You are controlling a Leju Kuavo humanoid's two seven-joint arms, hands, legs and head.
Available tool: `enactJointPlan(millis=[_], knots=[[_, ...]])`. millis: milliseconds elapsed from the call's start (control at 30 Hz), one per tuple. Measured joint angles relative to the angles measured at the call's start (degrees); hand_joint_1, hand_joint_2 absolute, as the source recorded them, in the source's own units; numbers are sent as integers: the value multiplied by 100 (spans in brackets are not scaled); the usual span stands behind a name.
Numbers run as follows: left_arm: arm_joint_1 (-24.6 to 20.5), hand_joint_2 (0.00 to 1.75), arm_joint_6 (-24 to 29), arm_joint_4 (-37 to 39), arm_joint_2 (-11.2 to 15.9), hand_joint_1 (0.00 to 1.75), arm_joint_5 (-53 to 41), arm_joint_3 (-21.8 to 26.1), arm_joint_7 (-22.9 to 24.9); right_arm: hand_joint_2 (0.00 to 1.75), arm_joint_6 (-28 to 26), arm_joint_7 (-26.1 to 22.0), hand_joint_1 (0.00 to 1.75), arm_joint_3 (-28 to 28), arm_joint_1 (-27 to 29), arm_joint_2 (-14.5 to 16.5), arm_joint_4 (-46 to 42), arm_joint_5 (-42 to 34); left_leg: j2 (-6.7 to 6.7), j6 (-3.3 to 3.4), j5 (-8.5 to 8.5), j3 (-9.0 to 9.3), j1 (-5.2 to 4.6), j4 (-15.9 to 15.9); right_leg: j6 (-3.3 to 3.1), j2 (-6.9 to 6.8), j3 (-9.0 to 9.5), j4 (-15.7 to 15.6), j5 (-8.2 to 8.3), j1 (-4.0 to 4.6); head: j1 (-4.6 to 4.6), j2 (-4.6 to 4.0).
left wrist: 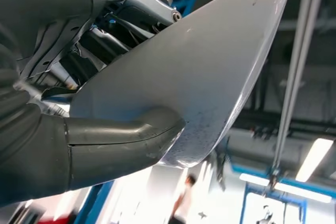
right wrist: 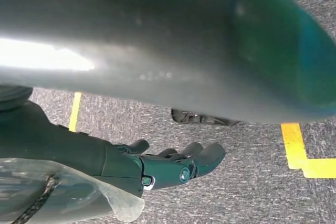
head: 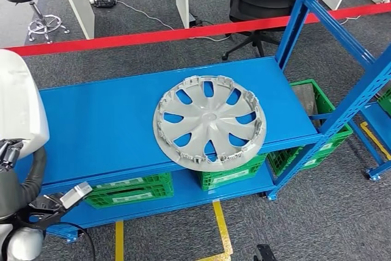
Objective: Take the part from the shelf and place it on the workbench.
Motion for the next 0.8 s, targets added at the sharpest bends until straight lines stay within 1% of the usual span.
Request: enactJointPlan(millis=[167,400,800], knots=[[3,175,1,-317,-112,175,-236,1,-69,0,0,-10,0,0,-2,0,0,0,0,0,-1,0,0,0,0,0,0,0,-1,0,0,0],[5,175,-1,-344,-190,175,-262,51,-77,0,0,-28,0,0,-2,0,0,0,0,0,0,0,0,0,0,0,0,0,0,-1,1,0],[14,175,-1,-342,-201,175,-417,84,-78,0,0,-45,0,0,-2,0,0,0,0,0,-1,-1,-4,6,1,0,-2,-3,0,-6,1,0]])
